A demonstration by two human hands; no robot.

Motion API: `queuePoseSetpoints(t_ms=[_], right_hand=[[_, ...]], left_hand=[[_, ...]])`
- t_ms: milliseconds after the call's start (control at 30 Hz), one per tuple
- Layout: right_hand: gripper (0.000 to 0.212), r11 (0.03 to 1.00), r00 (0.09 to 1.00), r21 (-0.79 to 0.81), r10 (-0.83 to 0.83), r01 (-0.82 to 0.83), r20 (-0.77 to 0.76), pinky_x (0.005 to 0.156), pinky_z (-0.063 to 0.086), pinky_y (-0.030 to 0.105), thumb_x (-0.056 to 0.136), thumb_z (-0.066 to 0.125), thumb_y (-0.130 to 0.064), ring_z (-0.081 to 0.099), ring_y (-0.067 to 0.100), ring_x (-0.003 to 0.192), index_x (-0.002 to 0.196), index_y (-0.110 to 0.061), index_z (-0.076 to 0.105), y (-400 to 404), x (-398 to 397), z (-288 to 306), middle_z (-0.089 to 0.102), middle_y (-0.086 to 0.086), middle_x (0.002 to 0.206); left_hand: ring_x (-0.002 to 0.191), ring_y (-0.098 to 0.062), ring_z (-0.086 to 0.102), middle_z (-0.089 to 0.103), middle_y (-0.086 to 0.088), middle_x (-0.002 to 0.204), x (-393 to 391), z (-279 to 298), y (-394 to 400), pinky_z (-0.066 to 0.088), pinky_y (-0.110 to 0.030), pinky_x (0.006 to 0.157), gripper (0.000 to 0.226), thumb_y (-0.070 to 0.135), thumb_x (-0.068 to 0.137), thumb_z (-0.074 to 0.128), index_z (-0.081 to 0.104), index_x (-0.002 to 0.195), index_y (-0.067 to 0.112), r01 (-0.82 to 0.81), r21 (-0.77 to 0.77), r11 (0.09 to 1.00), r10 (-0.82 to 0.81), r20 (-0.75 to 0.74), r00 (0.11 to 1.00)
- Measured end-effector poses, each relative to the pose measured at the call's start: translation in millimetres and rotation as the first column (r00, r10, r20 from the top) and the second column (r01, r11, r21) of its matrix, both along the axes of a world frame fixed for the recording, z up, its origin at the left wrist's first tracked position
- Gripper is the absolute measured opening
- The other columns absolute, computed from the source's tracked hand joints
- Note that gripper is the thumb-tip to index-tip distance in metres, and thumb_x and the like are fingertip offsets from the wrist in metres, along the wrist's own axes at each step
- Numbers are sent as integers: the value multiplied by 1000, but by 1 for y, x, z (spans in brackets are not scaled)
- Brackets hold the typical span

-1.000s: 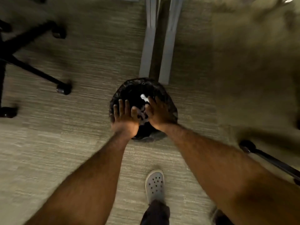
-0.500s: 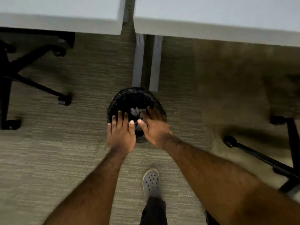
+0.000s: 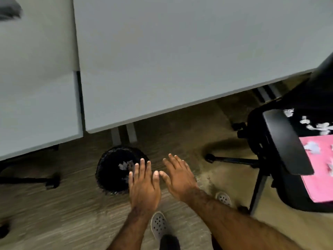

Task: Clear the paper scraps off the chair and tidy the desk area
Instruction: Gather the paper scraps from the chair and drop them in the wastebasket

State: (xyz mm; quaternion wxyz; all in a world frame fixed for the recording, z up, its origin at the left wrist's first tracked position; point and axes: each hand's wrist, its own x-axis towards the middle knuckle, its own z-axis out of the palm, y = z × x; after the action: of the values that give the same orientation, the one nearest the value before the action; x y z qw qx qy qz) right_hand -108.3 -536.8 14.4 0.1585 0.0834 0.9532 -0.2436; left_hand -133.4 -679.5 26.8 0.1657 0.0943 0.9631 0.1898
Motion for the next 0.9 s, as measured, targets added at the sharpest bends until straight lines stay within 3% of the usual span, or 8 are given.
queuePoseSetpoints(t_ms=[200, 500, 700, 800, 900], right_hand=[[65, 969, 966, 48, -236, 242, -102, 118, 6, 36, 97, 17, -58, 8, 17, 149, 151, -23, 25, 86, 38, 75, 16, 2, 162], [77, 851, 821, 10, -504, 526, -268, 118, 6, 37, 92, 8, -68, 6, 17, 149, 151, -23, 25, 224, 101, 143, 16, 2, 162], [72, 689, 645, -42, -696, 724, -316, 119, 20, 39, 94, 19, -66, 16, 18, 147, 151, -22, 28, 312, 168, 144, 22, 1, 160], [69, 605, 573, -13, -761, 796, -303, 116, 18, 35, 95, 25, -63, 17, 20, 147, 152, -23, 23, 353, 203, 125, 20, 2, 161], [71, 523, 508, 13, -822, 853, -256, 114, 23, 40, 96, 30, -62, 19, 23, 147, 153, -25, 14, 390, 236, 101, 17, 5, 162]], left_hand=[[149, -16, 6, 15, 0, 162, 1, 64, 95, -1, -38, 120, 70, 53, 94, 6, 30, 150, 18, 265, 72, 961, -257, -105, 961], [148, -11, -9, 1, 4, 162, 27, 134, 248, -8, -36, 120, 64, 54, 97, 4, 15, 152, 23, 591, 69, 804, -561, -245, 791], [148, -8, -9, 2, 6, 162, 64, 147, 351, -4, -33, 120, 67, 57, 96, 6, 14, 153, 22, 702, 102, 705, -662, -261, 703], [148, -9, -7, 2, 5, 162, 80, 141, 404, -4, -32, 120, 66, 58, 97, 10, 13, 153, 22, 756, 60, 652, -719, -266, 642], [148, -13, -7, 0, 2, 162, 94, 126, 453, -6, -33, 119, 66, 57, 97, 17, 11, 153, 21, 792, -7, 610, -769, -243, 591]])
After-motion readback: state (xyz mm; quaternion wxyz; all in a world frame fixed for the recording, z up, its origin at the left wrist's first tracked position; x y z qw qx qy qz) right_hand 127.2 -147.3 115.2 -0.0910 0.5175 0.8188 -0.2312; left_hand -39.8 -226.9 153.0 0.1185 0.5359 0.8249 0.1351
